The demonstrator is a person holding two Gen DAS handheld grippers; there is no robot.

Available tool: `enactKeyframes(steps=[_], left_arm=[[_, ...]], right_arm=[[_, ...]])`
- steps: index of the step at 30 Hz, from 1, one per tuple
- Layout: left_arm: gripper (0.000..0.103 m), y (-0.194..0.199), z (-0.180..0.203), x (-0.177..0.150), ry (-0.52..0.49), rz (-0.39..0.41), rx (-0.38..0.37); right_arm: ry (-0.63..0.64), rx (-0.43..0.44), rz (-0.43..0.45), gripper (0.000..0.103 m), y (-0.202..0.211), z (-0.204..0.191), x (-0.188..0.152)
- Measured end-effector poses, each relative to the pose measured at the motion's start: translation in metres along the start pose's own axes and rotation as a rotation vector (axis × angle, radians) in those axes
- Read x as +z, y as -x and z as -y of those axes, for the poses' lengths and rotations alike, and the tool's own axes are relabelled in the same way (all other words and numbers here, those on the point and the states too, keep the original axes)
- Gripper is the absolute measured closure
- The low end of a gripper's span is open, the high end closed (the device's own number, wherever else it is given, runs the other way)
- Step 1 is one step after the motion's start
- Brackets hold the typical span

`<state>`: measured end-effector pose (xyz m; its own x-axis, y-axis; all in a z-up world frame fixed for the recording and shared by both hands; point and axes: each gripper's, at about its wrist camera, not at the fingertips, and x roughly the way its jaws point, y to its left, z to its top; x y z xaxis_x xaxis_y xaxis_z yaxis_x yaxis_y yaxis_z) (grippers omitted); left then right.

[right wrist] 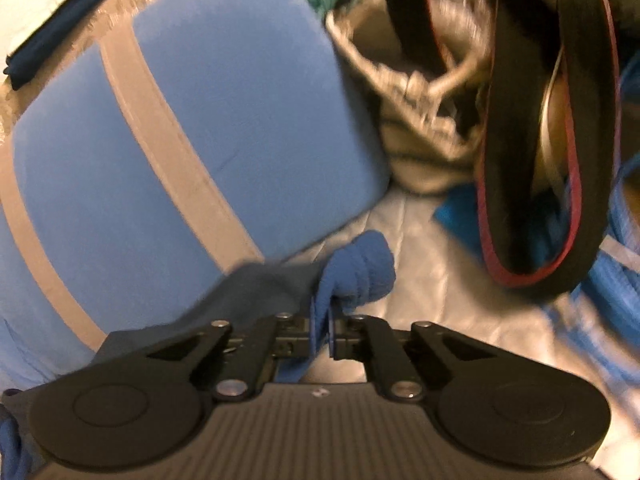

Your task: Fold clothes

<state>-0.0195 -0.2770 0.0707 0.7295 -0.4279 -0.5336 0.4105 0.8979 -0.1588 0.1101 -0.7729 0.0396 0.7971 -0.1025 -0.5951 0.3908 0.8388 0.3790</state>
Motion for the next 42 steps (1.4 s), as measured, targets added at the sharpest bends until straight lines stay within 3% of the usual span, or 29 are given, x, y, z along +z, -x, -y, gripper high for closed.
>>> enactKeyframes(steps=[13,19,23,26,32,38,40,42], left_arm=[[0.025,0.002,-0.002,0.0,0.007,0.009,0.0],[0.025,0.003,-0.001,0.0,0.003,0.008,0.002],[0.025,0.002,-0.002,0.0,0.004,0.003,0.005],[0.025,0.001,-0.002,0.0,0.005,-0.002,0.007],[0.025,-0.001,-0.001,0.0,0.004,-0.012,0.012],[0.025,-0.001,0.0,-0.001,0.002,-0.017,0.012],[0.025,-0.001,-0.001,-0.001,0.001,-0.017,0.013],[0.025,-0.001,-0.001,-0.001,0.004,-0.015,0.016]], right_arm=[[0.25,-0.165,0.138,0.098,0.096,0.03,0.067],[0.389,-0.223,0.098,0.098,0.104,0.017,0.059],[0.497,-0.225,0.057,0.098,0.09,-0.003,0.03],[0.6,-0.185,0.03,0.098,0.075,-0.026,0.0],[0.76,0.004,-0.028,0.098,0.059,-0.072,-0.065],[0.896,0.091,-0.087,0.096,0.053,-0.092,-0.108],[0.936,0.098,-0.079,0.067,0.054,-0.092,-0.116],[0.945,0.116,-0.073,0.061,0.059,-0.09,-0.116]])
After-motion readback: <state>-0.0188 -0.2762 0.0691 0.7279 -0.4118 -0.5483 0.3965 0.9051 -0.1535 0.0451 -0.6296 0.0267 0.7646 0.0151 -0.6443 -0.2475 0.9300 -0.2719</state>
